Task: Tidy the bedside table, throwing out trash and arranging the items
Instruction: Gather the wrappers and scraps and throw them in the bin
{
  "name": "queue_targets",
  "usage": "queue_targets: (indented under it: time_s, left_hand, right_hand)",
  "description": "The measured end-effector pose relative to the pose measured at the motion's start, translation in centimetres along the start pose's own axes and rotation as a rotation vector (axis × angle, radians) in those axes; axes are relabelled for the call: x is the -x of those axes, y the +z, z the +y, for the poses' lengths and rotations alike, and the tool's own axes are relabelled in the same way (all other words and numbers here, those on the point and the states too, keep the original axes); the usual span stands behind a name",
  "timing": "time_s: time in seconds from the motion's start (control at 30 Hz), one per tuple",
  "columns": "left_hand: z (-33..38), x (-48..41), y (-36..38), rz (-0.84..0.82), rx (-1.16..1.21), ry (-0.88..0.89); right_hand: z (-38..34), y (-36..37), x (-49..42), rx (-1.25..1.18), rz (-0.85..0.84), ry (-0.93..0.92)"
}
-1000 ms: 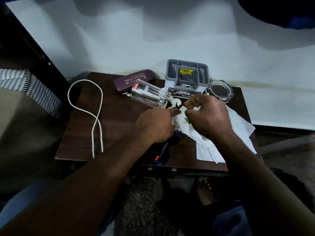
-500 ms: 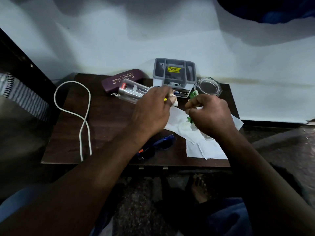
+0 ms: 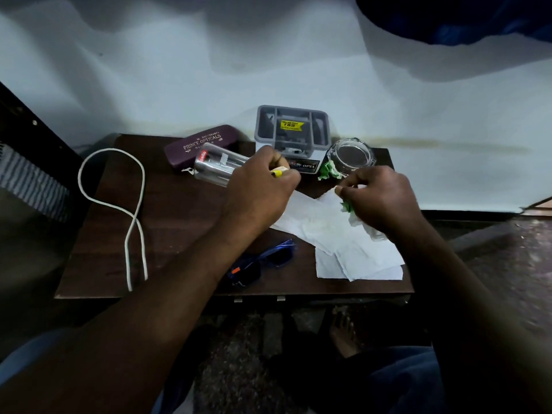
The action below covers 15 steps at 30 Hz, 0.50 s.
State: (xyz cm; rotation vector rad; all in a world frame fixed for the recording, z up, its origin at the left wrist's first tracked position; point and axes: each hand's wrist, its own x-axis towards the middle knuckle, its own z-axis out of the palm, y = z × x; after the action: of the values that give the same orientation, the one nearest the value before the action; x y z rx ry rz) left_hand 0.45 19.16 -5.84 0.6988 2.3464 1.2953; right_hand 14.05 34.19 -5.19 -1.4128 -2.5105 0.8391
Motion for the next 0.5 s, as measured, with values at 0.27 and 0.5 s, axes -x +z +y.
queue_targets:
  time_s: [0.27,0.5]
  left_hand:
    - [-0.8,-0.1,-0.4,0.060,-0.047,0.046]
    - [-1.8,-0.6,-1.8,0.068,-0.076,0.021]
  right_hand:
    - [-1.3,3.0,-1.2,0.330,-0.040,-0.208]
    - [-1.3,4.3,-2.1,0.400,-0.174,-0.061]
